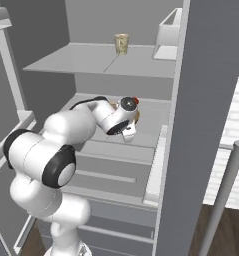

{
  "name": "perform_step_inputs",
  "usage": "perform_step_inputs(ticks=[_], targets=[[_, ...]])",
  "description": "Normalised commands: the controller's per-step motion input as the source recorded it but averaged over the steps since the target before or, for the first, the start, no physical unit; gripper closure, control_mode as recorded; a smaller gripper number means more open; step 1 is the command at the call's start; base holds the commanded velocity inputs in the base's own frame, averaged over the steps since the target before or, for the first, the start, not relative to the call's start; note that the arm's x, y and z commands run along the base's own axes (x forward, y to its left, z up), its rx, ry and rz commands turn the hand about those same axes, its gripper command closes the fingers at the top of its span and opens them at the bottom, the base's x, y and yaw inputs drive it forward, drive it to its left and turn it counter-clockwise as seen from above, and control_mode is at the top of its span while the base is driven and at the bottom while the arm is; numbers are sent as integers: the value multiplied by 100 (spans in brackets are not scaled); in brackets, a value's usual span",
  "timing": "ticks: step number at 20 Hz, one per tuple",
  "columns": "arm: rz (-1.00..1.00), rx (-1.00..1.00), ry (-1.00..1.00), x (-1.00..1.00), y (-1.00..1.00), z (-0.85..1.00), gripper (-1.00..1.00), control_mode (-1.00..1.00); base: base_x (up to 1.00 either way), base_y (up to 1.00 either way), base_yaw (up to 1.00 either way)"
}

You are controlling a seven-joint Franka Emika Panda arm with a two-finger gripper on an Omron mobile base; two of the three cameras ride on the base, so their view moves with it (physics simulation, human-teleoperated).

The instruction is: Pick the chicken drumstick and avocado from their plates and place them in the bowl. Then put the bowl in the fridge.

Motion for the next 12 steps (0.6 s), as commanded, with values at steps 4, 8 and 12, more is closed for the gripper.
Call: perform_step_inputs(ticks=[4, 8, 12], targets=[[0, 0, -9, -23, 0, 41, -100, -100, 0, 0, 0], [0, -1, -6, -75, 0, 79, -100, -100, 0, 0, 0], [0, -5, 4, -92, 2, 84, -100, -100, 0, 0, 0]])
